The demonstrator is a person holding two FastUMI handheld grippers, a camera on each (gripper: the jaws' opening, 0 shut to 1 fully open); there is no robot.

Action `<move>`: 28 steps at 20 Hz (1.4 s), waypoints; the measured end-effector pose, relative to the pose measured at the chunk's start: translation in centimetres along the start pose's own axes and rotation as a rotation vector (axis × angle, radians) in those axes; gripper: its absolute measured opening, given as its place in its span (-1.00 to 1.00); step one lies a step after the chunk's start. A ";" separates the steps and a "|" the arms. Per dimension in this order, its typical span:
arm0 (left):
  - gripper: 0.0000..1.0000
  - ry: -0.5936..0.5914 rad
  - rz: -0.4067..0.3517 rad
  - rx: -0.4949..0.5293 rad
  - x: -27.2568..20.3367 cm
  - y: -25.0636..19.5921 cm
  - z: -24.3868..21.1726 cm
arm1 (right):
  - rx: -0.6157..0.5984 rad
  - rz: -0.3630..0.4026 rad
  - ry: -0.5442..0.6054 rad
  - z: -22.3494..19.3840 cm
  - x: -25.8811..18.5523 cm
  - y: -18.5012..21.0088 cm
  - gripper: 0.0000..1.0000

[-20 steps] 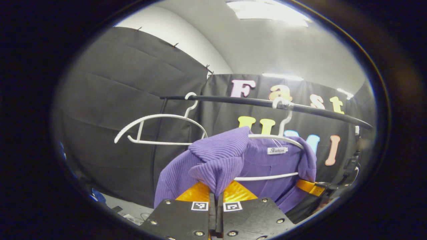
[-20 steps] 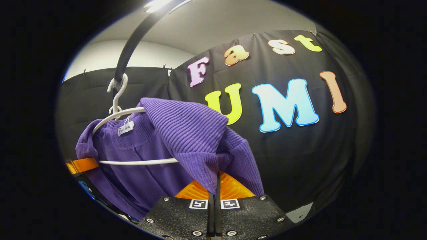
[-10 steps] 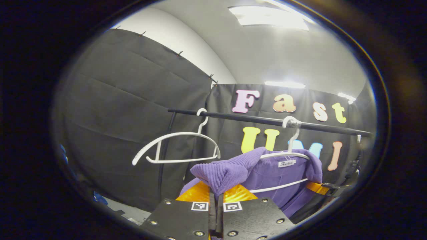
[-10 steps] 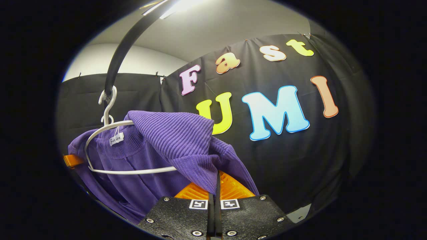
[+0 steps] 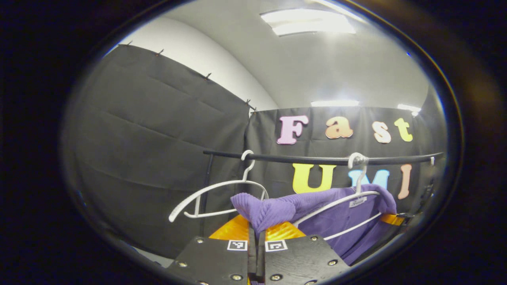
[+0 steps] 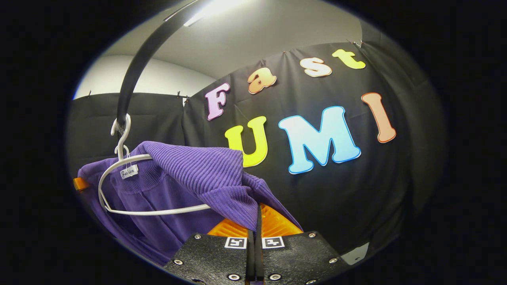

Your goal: Grasp the clothes on the hanger with both hands and then place them into the laundry hamper below.

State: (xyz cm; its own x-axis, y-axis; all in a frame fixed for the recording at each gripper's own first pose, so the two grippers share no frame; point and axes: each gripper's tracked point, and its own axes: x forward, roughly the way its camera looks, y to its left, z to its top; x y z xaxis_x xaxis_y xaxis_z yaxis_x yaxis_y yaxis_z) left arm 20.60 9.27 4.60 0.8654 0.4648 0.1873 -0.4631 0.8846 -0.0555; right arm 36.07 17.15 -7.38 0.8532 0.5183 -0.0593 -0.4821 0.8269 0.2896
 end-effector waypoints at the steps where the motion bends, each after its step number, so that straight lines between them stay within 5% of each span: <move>1: -0.88 0.007 -0.009 -0.015 0.4 0.4 -0.2 | -0.007 0.001 -0.004 0.0 0.0 0.0 -1.00; 8: -0.98 0.095 -0.077 -0.036 4.9 2.9 -2.7 | -0.057 0.036 0.000 -0.6 0.5 0.2 -1.00; 14: -0.98 0.159 -0.237 0.037 7.2 2.5 -4.0 | -0.021 -0.029 -0.020 -0.3 1.2 -0.2 -1.00; 18: -0.98 0.179 -0.348 0.034 9.0 2.2 -4.1 | 0.018 -0.125 -0.077 1.9 0.3 -1.7 -1.00; 23: -0.88 0.241 -0.464 0.022 11.6 1.1 -6.6 | -0.075 -0.268 -0.218 6.1 0.3 -4.3 -1.00; 27: -0.98 0.263 -0.524 -0.004 13.1 0.1 -8.8 | -0.129 -0.326 -0.221 5.0 0.8 -4.9 -1.00; 28: -0.87 0.272 -0.535 -0.022 13.2 0.2 -9.4 | -0.138 -0.330 -0.217 4.9 1.2 -5.1 -1.00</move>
State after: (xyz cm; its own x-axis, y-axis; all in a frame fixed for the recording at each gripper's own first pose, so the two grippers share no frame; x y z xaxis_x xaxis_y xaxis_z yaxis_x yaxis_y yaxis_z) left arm 33.74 15.89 -2.15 0.9965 -0.0543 -0.0631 0.0516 0.9977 -0.0439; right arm 40.48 12.52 -4.27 0.9815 0.1745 0.0789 -0.1851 0.9700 0.1574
